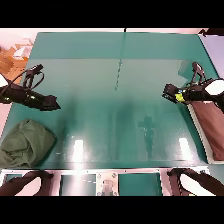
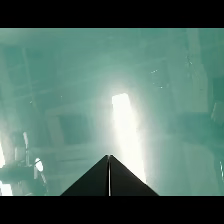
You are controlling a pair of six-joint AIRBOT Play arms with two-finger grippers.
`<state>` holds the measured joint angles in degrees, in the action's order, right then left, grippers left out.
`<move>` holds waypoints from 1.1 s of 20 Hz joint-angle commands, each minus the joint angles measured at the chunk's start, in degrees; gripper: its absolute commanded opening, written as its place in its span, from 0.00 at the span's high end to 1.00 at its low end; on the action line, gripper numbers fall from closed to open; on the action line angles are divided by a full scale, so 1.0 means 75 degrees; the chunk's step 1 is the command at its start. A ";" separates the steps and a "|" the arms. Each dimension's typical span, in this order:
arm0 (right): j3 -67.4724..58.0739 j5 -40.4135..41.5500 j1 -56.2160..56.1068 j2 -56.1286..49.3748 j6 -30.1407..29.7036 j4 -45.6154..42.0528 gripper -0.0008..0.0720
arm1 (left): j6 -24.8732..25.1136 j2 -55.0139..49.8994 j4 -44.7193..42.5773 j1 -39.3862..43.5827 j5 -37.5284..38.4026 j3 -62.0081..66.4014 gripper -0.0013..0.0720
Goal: Fold the shirts.
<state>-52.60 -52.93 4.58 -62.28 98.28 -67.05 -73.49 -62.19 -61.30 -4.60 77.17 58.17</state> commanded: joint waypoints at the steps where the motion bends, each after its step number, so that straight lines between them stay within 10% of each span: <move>1: 0.0003 -0.0003 -0.0006 -0.0003 0.0003 0.0000 0.96 | 0.0006 0.0006 -0.0003 -0.0003 -0.0012 -0.0003 0.95; 5: 0.0003 -0.0003 -0.0009 -0.0003 0.0003 0.0000 0.96 | -0.0312 0.0006 -0.0676 -0.0003 0.0201 0.0099 0.95; 9: 0.0003 -0.0003 -0.0006 -0.0003 0.0003 0.0000 0.96 | -0.1862 0.0172 -0.4296 -0.0006 0.1309 0.0012 0.95; 10: 0.0003 -0.0003 -0.0006 -0.0003 0.0003 0.0000 0.96 | -0.2124 0.0204 -0.5001 -0.0006 0.1556 -0.0219 0.58; 11: 0.0003 -0.0003 -0.0009 -0.0003 0.0003 0.0000 0.96 | -0.2655 0.0219 -0.5639 -0.0006 0.1629 -0.0536 0.00; 19: 0.0003 -0.0003 -0.0006 -0.0003 0.0003 -0.0003 0.96 | -0.2996 0.0216 -0.6123 -0.0003 -0.0711 -0.3316 0.05; 22: 0.0003 -0.0003 -0.0006 -0.0003 0.0003 0.0000 0.96 | -0.2827 0.0219 -0.5954 -0.0003 -0.1236 -0.3357 0.95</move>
<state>-52.60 -52.93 4.58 -62.28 98.28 -67.07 -95.15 -60.60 -105.84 -4.60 73.89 35.44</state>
